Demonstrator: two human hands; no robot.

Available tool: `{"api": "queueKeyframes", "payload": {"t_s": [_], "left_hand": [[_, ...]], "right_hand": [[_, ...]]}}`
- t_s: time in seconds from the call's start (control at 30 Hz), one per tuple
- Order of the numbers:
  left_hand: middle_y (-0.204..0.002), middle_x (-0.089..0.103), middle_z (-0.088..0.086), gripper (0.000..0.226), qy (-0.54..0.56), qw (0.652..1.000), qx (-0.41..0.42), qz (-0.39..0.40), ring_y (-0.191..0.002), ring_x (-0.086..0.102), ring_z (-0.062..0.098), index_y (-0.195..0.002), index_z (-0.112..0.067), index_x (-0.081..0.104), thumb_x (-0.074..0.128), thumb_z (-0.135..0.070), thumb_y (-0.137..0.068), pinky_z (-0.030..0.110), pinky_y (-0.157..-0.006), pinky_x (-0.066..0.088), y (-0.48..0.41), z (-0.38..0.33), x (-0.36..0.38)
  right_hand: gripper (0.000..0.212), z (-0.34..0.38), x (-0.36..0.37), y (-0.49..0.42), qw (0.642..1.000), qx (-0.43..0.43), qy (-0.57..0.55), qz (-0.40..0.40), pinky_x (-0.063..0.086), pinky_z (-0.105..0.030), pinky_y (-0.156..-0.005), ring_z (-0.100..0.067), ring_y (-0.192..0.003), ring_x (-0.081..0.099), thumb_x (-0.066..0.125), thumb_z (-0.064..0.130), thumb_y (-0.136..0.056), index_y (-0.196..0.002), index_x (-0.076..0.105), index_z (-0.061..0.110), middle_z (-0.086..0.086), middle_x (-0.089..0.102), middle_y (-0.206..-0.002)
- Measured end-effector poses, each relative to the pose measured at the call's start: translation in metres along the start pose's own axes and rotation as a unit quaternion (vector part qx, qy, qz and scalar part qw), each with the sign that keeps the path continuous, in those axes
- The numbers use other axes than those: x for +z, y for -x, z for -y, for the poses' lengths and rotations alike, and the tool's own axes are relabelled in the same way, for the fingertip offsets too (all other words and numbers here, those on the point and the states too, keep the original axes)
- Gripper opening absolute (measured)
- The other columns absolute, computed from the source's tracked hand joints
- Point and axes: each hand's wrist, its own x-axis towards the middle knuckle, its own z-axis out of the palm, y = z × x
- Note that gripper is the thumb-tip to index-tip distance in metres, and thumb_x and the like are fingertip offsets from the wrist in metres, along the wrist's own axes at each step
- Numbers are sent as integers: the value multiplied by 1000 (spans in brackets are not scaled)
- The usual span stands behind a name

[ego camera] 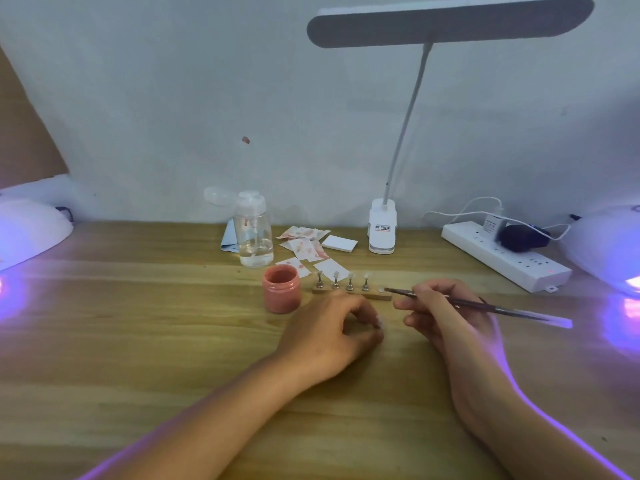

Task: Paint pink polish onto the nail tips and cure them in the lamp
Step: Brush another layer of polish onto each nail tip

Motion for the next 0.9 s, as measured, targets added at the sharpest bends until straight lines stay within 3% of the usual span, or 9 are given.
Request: {"api": "queueKeyframes", "payload": {"t_s": [0.17,0.3,0.53,0.77,0.9], "left_hand": [[-80,65,-26,10,47,999,25,-8,-59,51,-2,-84,-32,66,72,-40,-83,22,-56,36,-3,12,-7],[-86,69,-24,8,72,997,37,3,-57,48,0,-86,-31,67,73,-35,-84,23,-56,38,-4,20,-10],[-87,70,-21,8,75,997,35,-5,-54,48,-4,-84,-31,68,76,-30,-83,12,-52,31,-2,21,-7],[-85,70,-21,10,67,997,36,-5,-53,49,-3,-83,-30,69,77,-26,-82,12,-50,31,1,20,-10],[-83,70,-20,9,67,997,32,-5,-51,48,-2,-84,-28,69,77,-25,-82,12,-50,30,1,19,-11]], "right_hand": [[27,-2,6,-1,1000,-11,1,-28,53,-24,-62,-14,-60,67,65,31,-90,-82,67,5,-16,73,-74],[23,-5,7,-7,999,18,38,-14,51,-33,-80,-9,-64,65,68,28,-88,-93,61,6,-6,75,-77],[24,-10,4,-1,992,-18,124,12,46,-13,-54,-5,-49,54,68,16,-87,-71,52,8,-5,72,-63],[20,-13,5,2,984,-30,166,54,46,-12,-53,-3,-52,56,67,15,-88,-74,54,8,-2,73,-66],[20,-11,6,2,982,-35,180,51,47,-18,-55,-8,-53,55,67,16,-88,-74,55,9,1,73,-66]]}}
